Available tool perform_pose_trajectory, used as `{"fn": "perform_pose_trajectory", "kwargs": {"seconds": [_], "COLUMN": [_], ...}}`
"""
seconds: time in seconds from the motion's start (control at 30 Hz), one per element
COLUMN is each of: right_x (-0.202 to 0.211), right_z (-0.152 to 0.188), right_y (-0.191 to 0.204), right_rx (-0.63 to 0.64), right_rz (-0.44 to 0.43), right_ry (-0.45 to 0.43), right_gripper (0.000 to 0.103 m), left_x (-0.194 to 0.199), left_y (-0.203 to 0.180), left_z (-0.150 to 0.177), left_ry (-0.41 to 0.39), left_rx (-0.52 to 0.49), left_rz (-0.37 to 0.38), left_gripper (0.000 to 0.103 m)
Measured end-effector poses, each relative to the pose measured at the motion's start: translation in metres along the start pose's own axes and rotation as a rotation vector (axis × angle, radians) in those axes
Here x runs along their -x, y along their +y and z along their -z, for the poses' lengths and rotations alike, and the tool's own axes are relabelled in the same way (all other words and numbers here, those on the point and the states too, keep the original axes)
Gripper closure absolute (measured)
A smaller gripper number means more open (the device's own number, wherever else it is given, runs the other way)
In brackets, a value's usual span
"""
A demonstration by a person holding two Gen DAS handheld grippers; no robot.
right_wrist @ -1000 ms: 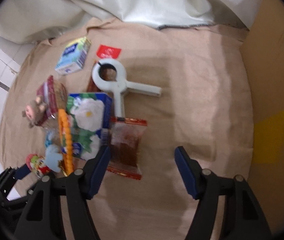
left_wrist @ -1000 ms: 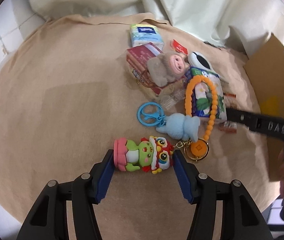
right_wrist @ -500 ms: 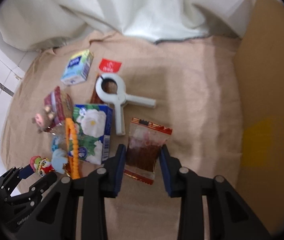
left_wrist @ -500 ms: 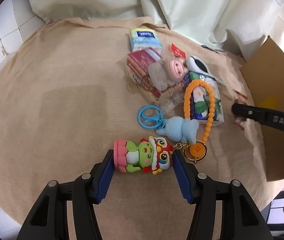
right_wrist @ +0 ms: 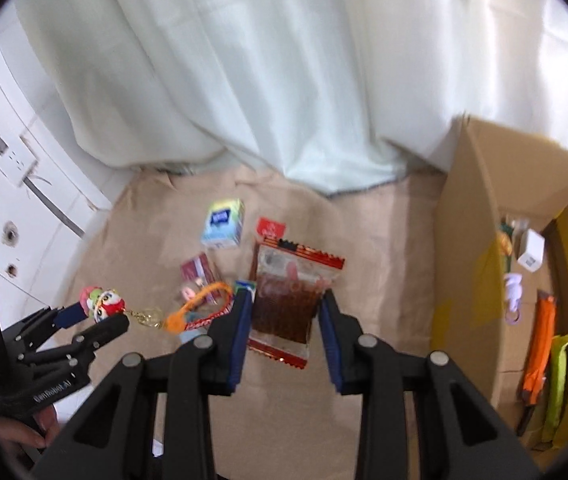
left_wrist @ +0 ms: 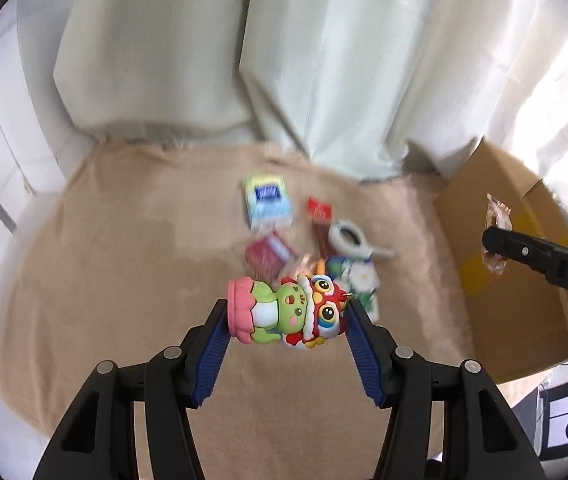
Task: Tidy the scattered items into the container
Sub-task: 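Carry the frog keychain and snack packet over the cardboard box with both grippers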
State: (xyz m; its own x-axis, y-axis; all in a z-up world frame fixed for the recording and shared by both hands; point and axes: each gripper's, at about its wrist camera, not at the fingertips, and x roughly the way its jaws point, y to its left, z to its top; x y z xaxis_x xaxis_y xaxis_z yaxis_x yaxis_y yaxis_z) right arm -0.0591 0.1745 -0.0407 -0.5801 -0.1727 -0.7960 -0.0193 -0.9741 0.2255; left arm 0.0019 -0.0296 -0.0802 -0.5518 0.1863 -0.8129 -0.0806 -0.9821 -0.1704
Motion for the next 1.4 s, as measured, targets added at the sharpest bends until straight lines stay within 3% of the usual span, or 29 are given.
{"fn": "perform_pose_trajectory", "kwargs": {"seconds": [0.4, 0.7, 1.13, 1.4], "right_x": [0.056, 0.095, 0.156, 0.168], "right_z": [-0.017, -0.022, -0.017, 0.003], "right_y": [-0.005, -0.031, -0.108, -0.151], "right_rx": [0.021, -0.002, -0.118, -0.200], "right_rz": [0.002, 0.035, 0.190, 0.255], "right_ry": [-0.118, -0.182, -0.272, -0.261], "right_gripper": [0.065, 0.065, 0.065, 0.065], "left_x": [0.062, 0.074, 0.079, 0.069], "left_y": [-0.036, -0.081, -0.209, -0.297], "left_z": [-0.061, -0.092, -0.141, -0.149], "left_ry": [-0.134, -0.171, -0.216, -0.197], "left_rx": [-0.101, -0.176, -0.374, -0.476], "left_rz": [0.039, 0.098, 0.268, 0.362], "left_gripper": [0.045, 0.045, 0.045, 0.045]}}
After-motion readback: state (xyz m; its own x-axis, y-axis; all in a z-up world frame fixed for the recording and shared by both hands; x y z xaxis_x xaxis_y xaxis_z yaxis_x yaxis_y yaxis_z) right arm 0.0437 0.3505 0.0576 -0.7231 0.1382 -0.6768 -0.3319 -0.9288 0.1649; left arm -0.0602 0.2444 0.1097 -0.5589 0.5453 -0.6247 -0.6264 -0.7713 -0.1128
